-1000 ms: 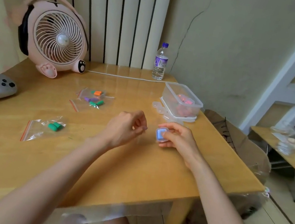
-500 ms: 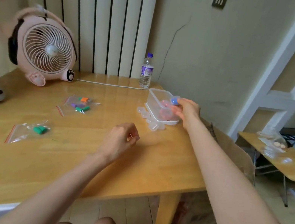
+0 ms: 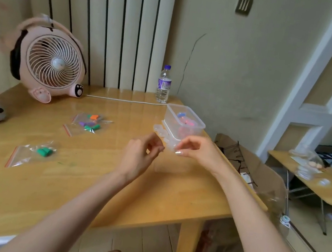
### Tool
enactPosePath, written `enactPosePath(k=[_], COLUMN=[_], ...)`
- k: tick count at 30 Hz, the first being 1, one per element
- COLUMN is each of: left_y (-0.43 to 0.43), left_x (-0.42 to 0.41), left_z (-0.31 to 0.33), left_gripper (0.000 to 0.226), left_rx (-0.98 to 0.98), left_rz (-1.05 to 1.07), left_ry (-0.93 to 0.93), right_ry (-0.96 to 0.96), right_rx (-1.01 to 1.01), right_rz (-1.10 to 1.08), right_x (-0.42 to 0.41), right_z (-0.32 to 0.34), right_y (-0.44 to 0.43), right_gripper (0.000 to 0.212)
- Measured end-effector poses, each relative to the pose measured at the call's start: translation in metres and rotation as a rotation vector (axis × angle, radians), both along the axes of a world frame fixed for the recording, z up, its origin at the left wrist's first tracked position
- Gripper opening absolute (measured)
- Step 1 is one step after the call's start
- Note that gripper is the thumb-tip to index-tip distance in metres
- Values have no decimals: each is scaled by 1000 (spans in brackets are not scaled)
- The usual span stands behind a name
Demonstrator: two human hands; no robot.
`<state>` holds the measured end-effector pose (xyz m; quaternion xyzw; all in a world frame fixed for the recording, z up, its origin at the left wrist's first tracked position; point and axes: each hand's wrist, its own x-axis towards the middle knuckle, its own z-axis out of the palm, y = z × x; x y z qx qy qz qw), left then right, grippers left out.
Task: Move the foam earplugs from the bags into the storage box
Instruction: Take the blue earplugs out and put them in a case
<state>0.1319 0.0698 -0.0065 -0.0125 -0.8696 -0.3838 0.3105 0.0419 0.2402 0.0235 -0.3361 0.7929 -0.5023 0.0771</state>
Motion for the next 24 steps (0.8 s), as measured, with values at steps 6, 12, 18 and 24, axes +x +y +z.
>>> enactPosePath(k=[6,12,18,24], left_y=[37,93,123,140], left_x=[-1,-5,-14,-20], left_z=[-10,-19,-25,-27], left_gripper=[6,7,6,5], left_rx=[132,63,43,26], left_rz=[-181,-358,-378,-373], left_ry=[-44,-62,-71,-75], right_ry=[-51,-282,-564,-787], right_rx=[-170,-177,90,98], right_rz=[-294,-452,-784,-1115], right_x=[42,85,104,128], right_z=[-15,-73,-211,-342], right_y=[81,183,257,281], right_gripper=[14,6,7,14])
